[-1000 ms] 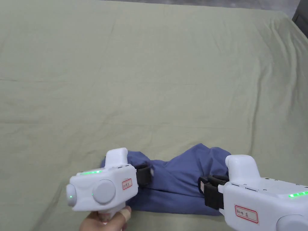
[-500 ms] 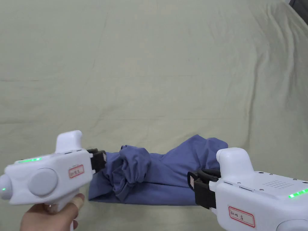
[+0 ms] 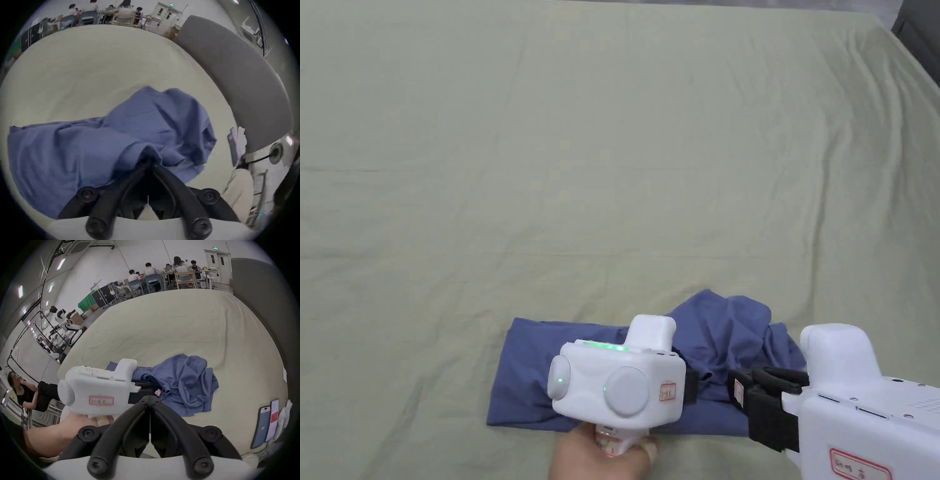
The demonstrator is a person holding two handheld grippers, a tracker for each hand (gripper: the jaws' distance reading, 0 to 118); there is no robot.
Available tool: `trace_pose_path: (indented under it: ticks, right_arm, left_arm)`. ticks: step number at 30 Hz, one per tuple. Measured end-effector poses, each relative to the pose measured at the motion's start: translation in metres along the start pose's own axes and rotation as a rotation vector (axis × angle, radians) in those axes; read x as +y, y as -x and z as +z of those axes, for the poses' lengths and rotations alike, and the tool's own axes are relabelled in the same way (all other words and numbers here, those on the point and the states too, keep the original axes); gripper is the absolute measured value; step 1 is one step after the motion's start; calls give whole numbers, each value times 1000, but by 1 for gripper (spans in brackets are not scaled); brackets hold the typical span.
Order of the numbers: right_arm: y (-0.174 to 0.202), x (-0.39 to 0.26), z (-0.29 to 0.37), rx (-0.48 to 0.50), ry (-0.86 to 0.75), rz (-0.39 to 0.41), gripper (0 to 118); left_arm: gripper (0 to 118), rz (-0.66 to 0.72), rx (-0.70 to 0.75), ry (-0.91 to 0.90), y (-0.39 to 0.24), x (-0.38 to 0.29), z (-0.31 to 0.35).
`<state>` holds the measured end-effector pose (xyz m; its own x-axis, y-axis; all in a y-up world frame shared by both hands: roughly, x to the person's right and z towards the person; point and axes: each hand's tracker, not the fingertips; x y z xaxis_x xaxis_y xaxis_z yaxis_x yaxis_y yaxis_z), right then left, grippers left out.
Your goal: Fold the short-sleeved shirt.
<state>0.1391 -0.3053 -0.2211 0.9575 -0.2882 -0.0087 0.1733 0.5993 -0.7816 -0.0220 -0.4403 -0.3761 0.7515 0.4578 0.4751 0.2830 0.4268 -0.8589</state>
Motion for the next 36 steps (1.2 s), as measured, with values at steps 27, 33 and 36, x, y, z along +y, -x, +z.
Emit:
trace_pose_path:
  ticks: [27, 33, 36]
  right_arm:
    - [35, 7, -14, 39, 20, 70, 3]
    - [33, 9, -13, 35, 16, 59, 3]
    - [33, 10, -12, 35, 11, 54, 3]
  left_arm:
    - [14, 134, 243, -83, 152, -11, 99]
    - [13, 187, 183, -191, 161, -17, 139]
    - [13, 163, 213, -220, 167, -12, 163]
